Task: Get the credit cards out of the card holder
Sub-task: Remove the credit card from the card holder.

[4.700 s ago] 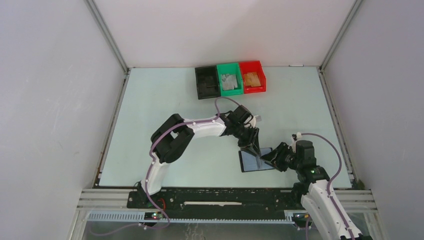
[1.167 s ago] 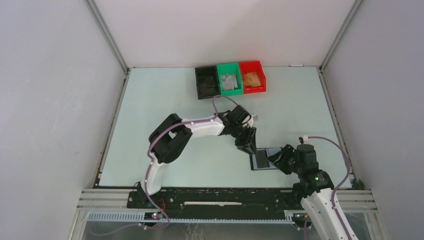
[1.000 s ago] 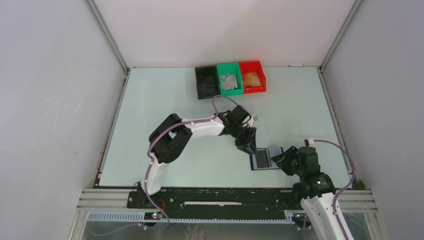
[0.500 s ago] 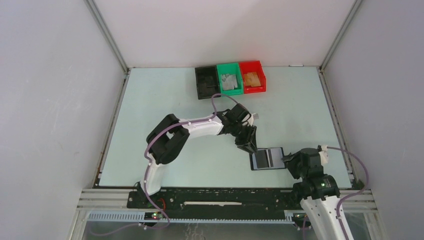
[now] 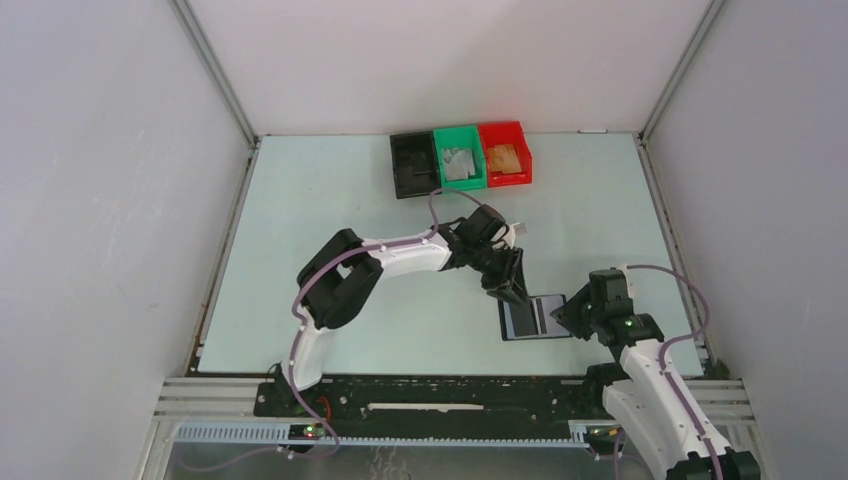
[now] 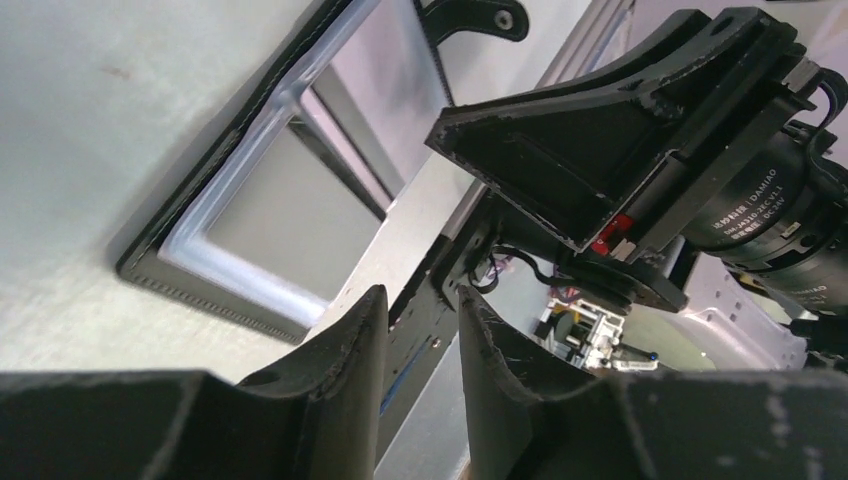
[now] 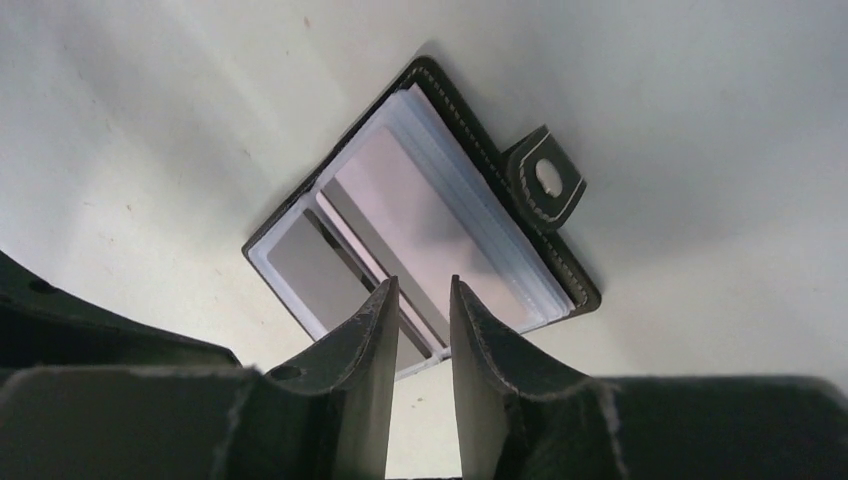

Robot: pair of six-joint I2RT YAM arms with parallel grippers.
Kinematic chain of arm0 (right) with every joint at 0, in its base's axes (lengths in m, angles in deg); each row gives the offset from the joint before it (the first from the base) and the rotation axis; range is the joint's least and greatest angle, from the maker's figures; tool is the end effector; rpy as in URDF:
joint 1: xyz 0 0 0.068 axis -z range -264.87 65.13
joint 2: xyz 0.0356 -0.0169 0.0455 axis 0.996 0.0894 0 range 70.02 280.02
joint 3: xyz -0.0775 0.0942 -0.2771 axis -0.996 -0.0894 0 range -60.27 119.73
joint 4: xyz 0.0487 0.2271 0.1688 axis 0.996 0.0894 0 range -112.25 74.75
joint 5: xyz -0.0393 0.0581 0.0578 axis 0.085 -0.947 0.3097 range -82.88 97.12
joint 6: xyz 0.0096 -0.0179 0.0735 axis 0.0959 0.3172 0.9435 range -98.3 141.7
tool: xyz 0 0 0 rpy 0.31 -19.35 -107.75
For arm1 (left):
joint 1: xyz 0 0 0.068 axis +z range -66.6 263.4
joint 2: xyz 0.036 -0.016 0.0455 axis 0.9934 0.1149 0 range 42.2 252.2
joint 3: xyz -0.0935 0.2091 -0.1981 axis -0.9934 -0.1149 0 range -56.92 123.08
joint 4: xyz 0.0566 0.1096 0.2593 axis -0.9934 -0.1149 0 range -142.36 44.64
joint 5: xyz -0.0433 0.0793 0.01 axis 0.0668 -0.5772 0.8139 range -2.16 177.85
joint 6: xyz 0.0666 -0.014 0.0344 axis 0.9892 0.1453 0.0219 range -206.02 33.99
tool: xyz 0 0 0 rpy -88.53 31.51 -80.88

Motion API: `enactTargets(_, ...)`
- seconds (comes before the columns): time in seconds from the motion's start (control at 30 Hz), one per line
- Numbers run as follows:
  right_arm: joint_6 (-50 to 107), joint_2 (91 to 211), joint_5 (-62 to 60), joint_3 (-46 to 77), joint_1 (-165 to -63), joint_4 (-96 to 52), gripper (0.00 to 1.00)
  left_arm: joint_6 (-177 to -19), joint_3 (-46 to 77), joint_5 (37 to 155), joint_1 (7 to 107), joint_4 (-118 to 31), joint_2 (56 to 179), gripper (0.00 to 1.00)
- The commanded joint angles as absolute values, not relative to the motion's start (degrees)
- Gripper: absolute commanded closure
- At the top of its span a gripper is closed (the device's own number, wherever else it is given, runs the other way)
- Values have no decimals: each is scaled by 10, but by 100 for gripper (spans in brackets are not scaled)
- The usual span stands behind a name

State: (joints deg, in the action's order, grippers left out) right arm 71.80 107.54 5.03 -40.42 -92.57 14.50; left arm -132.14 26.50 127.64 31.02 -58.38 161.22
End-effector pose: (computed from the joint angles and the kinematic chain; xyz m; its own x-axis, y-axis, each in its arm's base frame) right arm 0.1427 0.0217 0.1550 -0.6357 0.6877 -0.3505 0.5190 0.7170 0.4654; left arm 0.2731 -0.4221 0.1689 -0.9423 0.3156 -0.1118 0.2706 0.5212 -0.8094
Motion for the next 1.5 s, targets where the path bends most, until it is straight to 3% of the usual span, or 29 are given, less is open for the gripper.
enactTargets(0.0,681,1088,51,-389,-889,105,66,-1365,316,1314,299,-540,1645,62)
enactTargets(0.27,646,1135,25,-394,-835,65,64,-1407,354,1329,292,-514,1694,61)
enactTargets(0.67,645,1155,-13,-408,-830,18,67,-1466,372,1310,291,-490,1738,61)
enactTargets(1.47,674,1177,-14,-434,-829,27,67,-1430,337,1269,298,-540,1745,60)
